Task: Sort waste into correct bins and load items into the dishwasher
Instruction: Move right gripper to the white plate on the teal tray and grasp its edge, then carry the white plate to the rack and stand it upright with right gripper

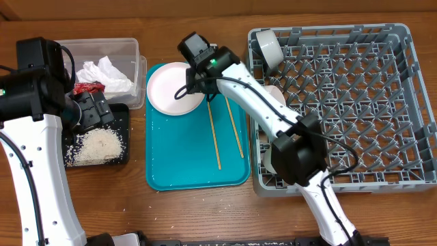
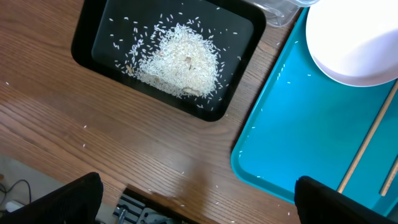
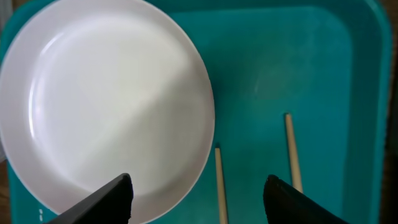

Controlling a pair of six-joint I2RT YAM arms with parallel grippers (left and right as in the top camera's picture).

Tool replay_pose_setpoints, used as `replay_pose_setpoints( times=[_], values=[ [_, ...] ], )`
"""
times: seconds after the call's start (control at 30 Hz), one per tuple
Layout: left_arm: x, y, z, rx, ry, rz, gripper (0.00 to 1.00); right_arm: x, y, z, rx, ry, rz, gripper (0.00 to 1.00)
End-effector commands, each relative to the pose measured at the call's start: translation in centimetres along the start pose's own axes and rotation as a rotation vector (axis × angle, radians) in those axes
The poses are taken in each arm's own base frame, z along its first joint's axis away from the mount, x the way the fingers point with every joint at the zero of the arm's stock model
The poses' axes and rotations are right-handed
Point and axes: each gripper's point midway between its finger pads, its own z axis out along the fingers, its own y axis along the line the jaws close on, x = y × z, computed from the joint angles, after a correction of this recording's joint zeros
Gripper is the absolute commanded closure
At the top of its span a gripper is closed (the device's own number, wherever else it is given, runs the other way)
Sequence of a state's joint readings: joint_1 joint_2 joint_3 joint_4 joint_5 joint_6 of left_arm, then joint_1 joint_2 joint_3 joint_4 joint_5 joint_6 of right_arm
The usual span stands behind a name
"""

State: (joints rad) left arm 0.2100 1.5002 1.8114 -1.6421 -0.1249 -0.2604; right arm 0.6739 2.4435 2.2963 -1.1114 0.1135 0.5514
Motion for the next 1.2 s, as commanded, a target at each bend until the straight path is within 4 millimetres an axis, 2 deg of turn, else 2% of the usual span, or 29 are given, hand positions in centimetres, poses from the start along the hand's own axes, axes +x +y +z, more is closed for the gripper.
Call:
replay_pose_setpoints(
  times=[0.0, 0.13, 0.37, 0.4, 0.57, 0.67, 0.77, 0.87, 0.97, 1.1, 1.17],
  values=[
    [-0.1, 0.1, 0.2, -0.014, 0.003, -0.008, 0.0, 0.5, -0.1, 1.9, -0.002, 0.03, 0.029, 0.34],
    [-0.1, 0.1, 0.2, -0.014, 0.003, -0.008, 0.0, 1.0, -0.3, 4.1, 0.004, 0.046, 0.03, 0.42],
    [-0.1, 0.1, 0.2, -0.014, 0.003, -0.008, 0.0, 1.4, -0.3, 6.4, 0.008, 0.05, 0.03, 0.55],
    [-0.1, 0.1, 0.2, -0.014, 0.003, -0.008, 0.0, 1.6, -0.2, 7.0, 0.003, 0.057, 0.03, 0.6],
    [-0.1, 0.1, 0.2, -0.014, 0.003, -0.008, 0.0, 1.6, -0.1, 7.4, -0.004, 0.058, 0.029, 0.76],
    [-0.1, 0.1, 0.2, -0.014, 0.003, -0.008, 0.0, 1.2, 0.0, 7.1, -0.008, 0.047, 0.031, 0.82],
    [-0.1, 0.1, 0.2, -0.014, 0.003, -0.008, 0.0, 0.7, -0.3, 6.6, -0.009, 0.04, 0.037, 0.96],
    [-0.1, 0.1, 0.2, -0.014, 0.003, -0.008, 0.0, -0.7, -1.0, 5.2, -0.012, 0.021, 0.054, 0.96],
    [-0.1, 0.1, 0.2, -0.014, 0.003, -0.008, 0.0, -3.2, -2.0, 2.0, -0.021, -0.034, 0.075, 0.96],
    [-0.1, 0.1, 0.2, -0.014, 0.003, -0.008, 0.0, -7.2, -3.1, -4.5, -0.065, -0.149, 0.055, 0.96],
    [-0.1, 0.1, 0.2, -0.014, 0.003, -0.008, 0.0, -9.1, -3.9, -9.1, -0.087, -0.226, 0.046, 0.96]
  ],
)
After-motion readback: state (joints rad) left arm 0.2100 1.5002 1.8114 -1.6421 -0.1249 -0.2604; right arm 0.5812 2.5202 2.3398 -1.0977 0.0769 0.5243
